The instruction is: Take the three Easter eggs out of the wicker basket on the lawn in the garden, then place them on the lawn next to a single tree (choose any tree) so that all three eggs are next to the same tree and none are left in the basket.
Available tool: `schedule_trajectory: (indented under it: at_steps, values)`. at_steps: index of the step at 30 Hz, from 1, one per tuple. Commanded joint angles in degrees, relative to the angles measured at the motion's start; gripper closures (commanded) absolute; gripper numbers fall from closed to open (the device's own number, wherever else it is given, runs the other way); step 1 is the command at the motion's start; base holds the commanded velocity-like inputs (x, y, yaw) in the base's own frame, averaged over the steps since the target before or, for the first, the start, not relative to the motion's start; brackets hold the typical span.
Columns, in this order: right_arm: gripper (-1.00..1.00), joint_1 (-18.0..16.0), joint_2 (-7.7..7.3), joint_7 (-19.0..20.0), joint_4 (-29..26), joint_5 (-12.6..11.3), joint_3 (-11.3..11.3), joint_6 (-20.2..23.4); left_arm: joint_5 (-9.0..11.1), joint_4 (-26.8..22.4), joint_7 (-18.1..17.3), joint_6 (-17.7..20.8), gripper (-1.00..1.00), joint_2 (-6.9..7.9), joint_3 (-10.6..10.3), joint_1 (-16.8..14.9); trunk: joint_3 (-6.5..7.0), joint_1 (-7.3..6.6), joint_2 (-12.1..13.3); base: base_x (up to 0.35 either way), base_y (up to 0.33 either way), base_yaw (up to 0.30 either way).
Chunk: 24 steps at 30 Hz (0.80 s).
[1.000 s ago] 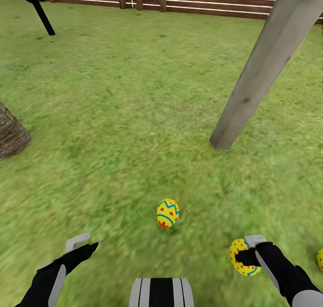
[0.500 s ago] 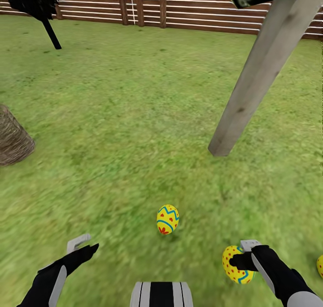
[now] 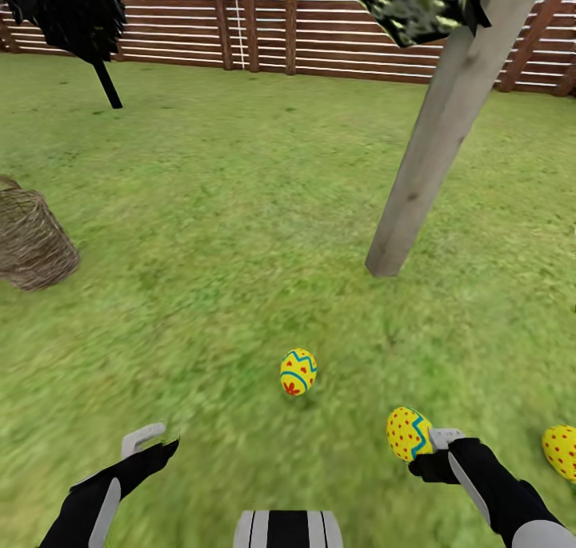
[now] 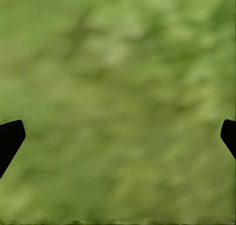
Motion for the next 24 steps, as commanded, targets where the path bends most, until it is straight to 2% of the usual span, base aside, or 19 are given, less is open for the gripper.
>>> schedule_trajectory:
  at_steps: [1, 8, 10, 13, 15, 19, 24]
  values:
    - [-1.0, -0.01, -0.06, -0.23, -0.07, -0.54, 0.3, 0.24, 0.41, -0.04, -0.15, 0.42, -1.0, -0.02, 0.14, -0.02, 0.19, -0.07, 0.0, -0.343, 0.0, 0.0]
    - [-1.0, -0.02, 0.66, -0.31, 0.18, -0.5, 0.31, 0.24, 0.35, 0.09, -0.15, 0.37, -1.0, -0.87, 0.14, -0.02, 1.74, -0.25, 0.09, -0.343, 0.0, 0.0]
    - [-1.0, -0.02, 0.76, -0.3, 0.25, -0.5, 0.31, 0.24, 0.28, 1.09, -0.15, -0.37, -1.0, -1.02, 0.09, -0.02, 2.18, -0.3, 0.12, -0.343, 0.0, 0.0]
    - [-1.0, -0.02, 0.8, -0.32, 0.64, -0.5, 0.31, 0.2, 0.24, 2.89, -0.07, -3.88, -1.0, -1.14, 0.05, -0.02, 2.85, -0.38, 0.16, -0.343, 0.0, 0.0]
    - [-1.0, -0.01, 0.8, -0.32, 1.62, -0.5, 0.37, 0.12, 0.24, 3.48, -0.07, -4.03, -1.0, -1.17, 0.05, -0.02, 3.29, -0.43, 0.18, -0.343, 0.0, 0.0]
    - [-1.0, -0.01, 0.92, -0.34, 2.69, -0.5, 0.4, -0.01, 0.25, 8.69, 0.01, -4.0, -1.0, -1.11, -0.03, -0.02, 4.18, -0.53, 0.24, -0.343, 0.0, 0.0]
    - [-1.0, -0.03, 1.39, -0.1, 4.07, -0.45, 0.33, -0.56, 0.24, 9.72, 0.05, -4.19, -1.0, -1.07, 0.03, -0.02, 5.29, -0.66, 0.3, -0.343, 0.0, 0.0]
